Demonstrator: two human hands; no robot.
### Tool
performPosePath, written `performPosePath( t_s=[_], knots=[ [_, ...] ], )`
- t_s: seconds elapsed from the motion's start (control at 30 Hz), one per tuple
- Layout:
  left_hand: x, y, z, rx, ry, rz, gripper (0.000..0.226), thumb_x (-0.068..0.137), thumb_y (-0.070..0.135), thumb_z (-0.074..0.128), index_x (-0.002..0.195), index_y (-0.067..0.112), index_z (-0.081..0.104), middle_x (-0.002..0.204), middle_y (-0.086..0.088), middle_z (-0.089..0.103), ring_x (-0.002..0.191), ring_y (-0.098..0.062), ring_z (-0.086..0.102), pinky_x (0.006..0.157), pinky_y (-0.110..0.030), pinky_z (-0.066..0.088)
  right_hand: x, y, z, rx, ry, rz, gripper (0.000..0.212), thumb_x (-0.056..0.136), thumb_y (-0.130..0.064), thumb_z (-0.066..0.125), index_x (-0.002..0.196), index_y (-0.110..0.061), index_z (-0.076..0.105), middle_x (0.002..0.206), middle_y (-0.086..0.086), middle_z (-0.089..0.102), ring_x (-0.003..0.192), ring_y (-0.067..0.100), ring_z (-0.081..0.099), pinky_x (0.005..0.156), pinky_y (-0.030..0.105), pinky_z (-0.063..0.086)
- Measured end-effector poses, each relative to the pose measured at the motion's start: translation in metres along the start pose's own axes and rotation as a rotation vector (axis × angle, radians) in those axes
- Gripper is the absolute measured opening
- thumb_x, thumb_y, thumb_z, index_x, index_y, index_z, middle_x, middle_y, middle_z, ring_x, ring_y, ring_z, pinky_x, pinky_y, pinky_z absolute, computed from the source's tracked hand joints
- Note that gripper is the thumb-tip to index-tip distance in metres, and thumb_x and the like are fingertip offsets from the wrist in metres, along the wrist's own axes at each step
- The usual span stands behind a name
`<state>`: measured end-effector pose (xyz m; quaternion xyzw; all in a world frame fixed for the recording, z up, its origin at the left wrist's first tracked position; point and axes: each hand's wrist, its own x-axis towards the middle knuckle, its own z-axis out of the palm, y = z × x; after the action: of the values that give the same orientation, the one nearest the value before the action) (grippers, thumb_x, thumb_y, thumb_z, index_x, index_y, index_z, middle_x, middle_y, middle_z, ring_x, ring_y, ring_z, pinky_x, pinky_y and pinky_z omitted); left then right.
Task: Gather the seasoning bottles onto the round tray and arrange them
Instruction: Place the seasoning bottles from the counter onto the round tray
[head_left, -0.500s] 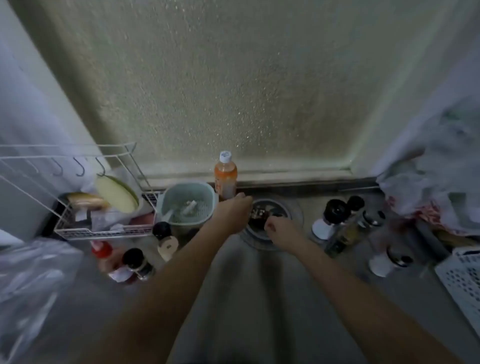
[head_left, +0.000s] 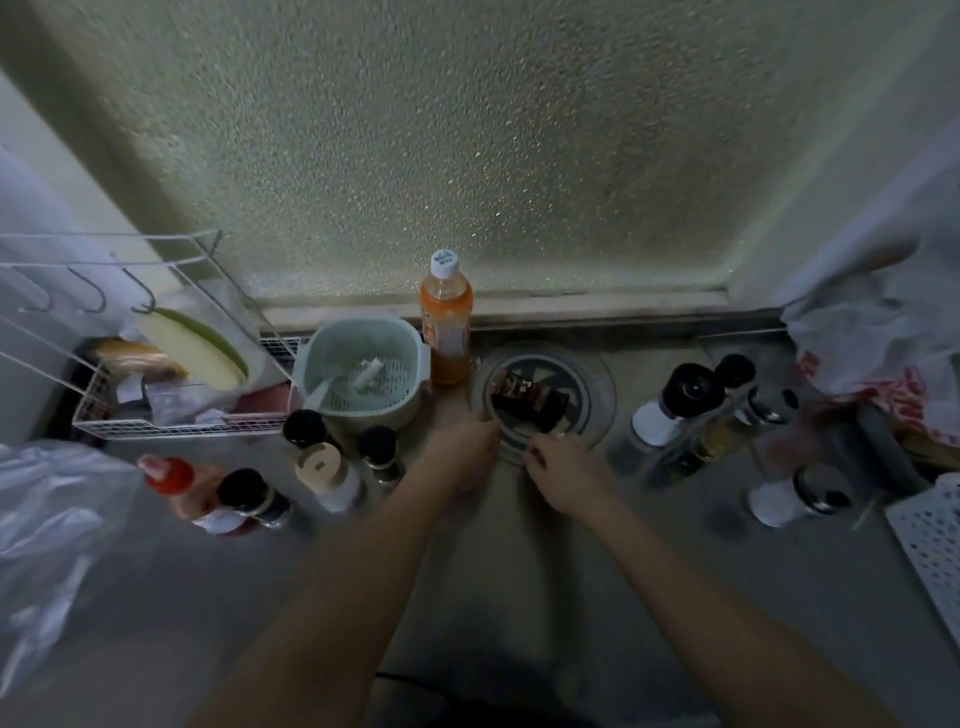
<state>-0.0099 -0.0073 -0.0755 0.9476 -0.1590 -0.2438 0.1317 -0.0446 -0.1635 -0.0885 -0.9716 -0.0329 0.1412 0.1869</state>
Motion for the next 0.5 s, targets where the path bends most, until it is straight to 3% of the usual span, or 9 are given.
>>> performPosePath(
  t_s=[0.13,0.23,0.3,0.4,0.5],
  knots=[
    [-0.007,0.001,0.000,-0.048,0.015,-0.003,0.031,0.095,0.027,0.040,0.115,0.012,0.057,0.121,-0.013,0.055,0.106,-0.031,0.056,0.086,-0.042,0.049,-0.005,0.000,-0.003,0.027,-0.057,0.027,0.021,0.089,-0.034,0.050,0.082,-0.015,0.055,0.096,0.017,0.061,0.095,0.033,0.053,0.077,0.041,0.047],
    [-0.019,0.002,0.002,-0.050,-0.018,-0.029,0.036,0.095,0.034,0.040,0.104,0.009,0.064,0.108,-0.013,0.064,0.097,-0.029,0.060,0.075,-0.034,0.046,-0.017,-0.001,-0.003,0.028,-0.142,0.058,0.028,0.088,-0.038,0.049,0.068,-0.019,0.047,0.086,0.013,0.062,0.084,0.028,0.058,0.058,0.030,0.036],
    [-0.027,-0.002,0.007,-0.096,-0.041,-0.072,0.042,0.095,0.041,0.041,0.088,0.010,0.068,0.095,-0.012,0.068,0.088,-0.026,0.063,0.066,-0.029,0.042,-0.028,0.000,0.002,0.032,-0.190,0.076,0.031,0.090,-0.036,0.049,0.064,-0.018,0.046,0.083,0.012,0.062,0.083,0.027,0.060,0.056,0.028,0.031],
    [-0.040,-0.010,0.017,-0.229,-0.133,-0.139,0.047,0.094,0.043,0.043,0.057,0.017,0.059,0.067,-0.006,0.070,0.063,-0.020,0.067,0.052,-0.024,0.041,-0.042,-0.002,0.009,0.024,-0.308,0.102,0.028,0.091,-0.036,0.049,0.072,-0.017,0.056,0.091,0.012,0.067,0.085,0.027,0.060,0.062,0.028,0.036],
    [-0.052,-0.013,0.025,-0.468,-0.251,-0.206,0.046,0.095,0.037,0.047,0.059,0.012,0.061,0.058,0.000,0.066,0.038,-0.012,0.061,0.046,-0.023,0.047,-0.054,-0.003,0.012,0.037,-0.392,0.109,0.031,0.091,-0.035,0.051,0.083,-0.010,0.067,0.093,0.013,0.069,0.086,0.026,0.061,0.067,0.032,0.043]
  ],
)
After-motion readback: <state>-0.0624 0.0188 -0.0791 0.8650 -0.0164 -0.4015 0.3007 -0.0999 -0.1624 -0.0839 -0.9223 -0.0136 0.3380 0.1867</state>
